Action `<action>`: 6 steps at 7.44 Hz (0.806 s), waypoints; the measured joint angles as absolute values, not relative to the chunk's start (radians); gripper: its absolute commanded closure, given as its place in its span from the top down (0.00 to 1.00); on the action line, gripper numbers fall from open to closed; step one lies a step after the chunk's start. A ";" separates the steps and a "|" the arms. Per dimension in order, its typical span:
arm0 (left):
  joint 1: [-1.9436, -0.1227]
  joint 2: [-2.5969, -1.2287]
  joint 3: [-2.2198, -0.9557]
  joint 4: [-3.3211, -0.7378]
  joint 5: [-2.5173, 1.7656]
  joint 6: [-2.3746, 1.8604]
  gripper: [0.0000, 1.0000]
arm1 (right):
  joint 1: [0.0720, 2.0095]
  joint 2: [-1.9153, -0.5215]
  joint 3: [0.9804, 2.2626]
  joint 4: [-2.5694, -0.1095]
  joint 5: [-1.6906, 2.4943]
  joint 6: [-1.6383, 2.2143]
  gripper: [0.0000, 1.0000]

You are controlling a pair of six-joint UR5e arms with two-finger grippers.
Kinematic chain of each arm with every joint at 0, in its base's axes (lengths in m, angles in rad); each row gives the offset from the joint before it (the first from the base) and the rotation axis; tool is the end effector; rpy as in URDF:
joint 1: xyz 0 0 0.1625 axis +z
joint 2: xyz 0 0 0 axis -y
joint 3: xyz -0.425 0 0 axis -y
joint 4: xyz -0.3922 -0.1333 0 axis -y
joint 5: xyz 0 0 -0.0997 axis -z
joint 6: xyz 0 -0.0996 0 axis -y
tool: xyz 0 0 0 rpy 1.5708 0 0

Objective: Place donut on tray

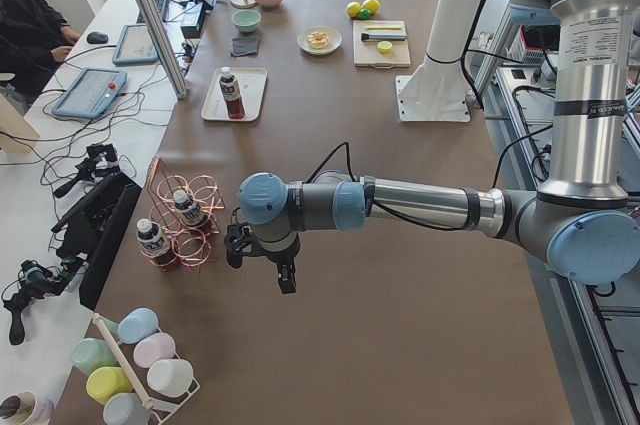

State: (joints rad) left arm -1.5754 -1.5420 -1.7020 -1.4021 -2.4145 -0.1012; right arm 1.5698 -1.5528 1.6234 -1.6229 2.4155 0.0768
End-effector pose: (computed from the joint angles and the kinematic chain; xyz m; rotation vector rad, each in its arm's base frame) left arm -0.0611 -0.4727 0.6199 -0.1030 0.8400 -0.1274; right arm 0.0583 -0.4998 0.6240 -0.0155 -0.8449 0.0634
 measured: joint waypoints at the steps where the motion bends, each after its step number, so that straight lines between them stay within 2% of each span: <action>1: -1.575 -1.542 -1.702 -1.402 -2.414 -0.101 0.98 | 1.570 -1.552 1.625 -1.623 2.415 0.077 1.00; 6: -1.575 -1.542 -1.701 -1.402 -2.414 -0.101 0.98 | 1.570 -1.559 1.636 -1.622 2.413 0.059 1.00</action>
State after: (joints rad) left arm -1.5754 -1.5416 -1.7012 -1.4021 -2.4145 -0.1012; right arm 1.5701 -1.5590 1.6358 -1.6215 2.4128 0.0594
